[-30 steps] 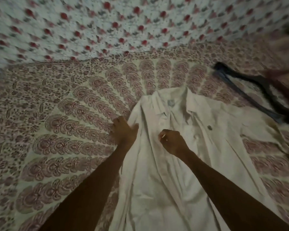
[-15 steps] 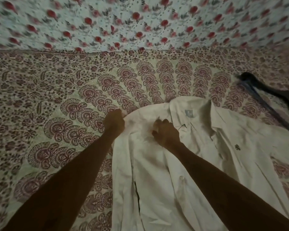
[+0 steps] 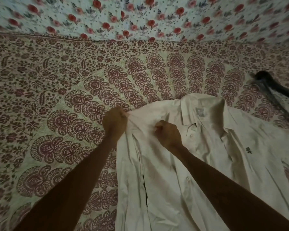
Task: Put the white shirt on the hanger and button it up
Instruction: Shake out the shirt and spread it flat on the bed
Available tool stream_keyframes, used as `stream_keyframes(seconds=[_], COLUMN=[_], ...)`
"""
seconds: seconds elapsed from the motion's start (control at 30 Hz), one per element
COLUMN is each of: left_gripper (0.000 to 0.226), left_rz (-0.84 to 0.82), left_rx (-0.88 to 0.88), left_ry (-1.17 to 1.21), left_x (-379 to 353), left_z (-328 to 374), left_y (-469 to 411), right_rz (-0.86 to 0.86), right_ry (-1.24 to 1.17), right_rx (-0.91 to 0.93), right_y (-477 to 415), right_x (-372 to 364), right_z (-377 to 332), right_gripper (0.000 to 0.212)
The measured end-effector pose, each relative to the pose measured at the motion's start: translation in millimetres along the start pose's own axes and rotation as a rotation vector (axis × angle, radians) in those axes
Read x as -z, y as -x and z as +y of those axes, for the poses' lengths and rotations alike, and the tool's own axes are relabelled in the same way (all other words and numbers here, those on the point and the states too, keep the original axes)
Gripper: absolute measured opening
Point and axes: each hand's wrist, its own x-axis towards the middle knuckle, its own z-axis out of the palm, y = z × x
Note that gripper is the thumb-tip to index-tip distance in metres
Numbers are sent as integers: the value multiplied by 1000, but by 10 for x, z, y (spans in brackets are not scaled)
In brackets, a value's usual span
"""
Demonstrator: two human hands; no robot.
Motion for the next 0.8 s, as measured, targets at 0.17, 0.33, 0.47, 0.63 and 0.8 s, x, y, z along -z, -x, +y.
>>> stream_keyframes(seconds=[0.17, 0.33, 0.47, 0.63, 0.8], left_gripper=[28, 20, 45, 73, 42], left_rz=[-290, -341, -7, 49, -167], left_rx=[300, 275, 199, 293, 313], left_ry=[286, 464, 154, 46, -88], left_x=[142, 213, 131, 70, 46], left_z=[-93, -97, -286, -420, -569], left_y=[-421, -524, -207, 893, 1460], right_rz=[42, 43, 107, 143, 21], right_ry=[53, 221, 214, 112, 197], right_rx=[54, 77, 138, 317, 271], right_y=[44, 111, 225, 527, 754], right_x=[-89, -126, -117, -200, -383], right_z=[-68, -143, -148, -224, -240], right_gripper=[30, 45, 45, 15, 16])
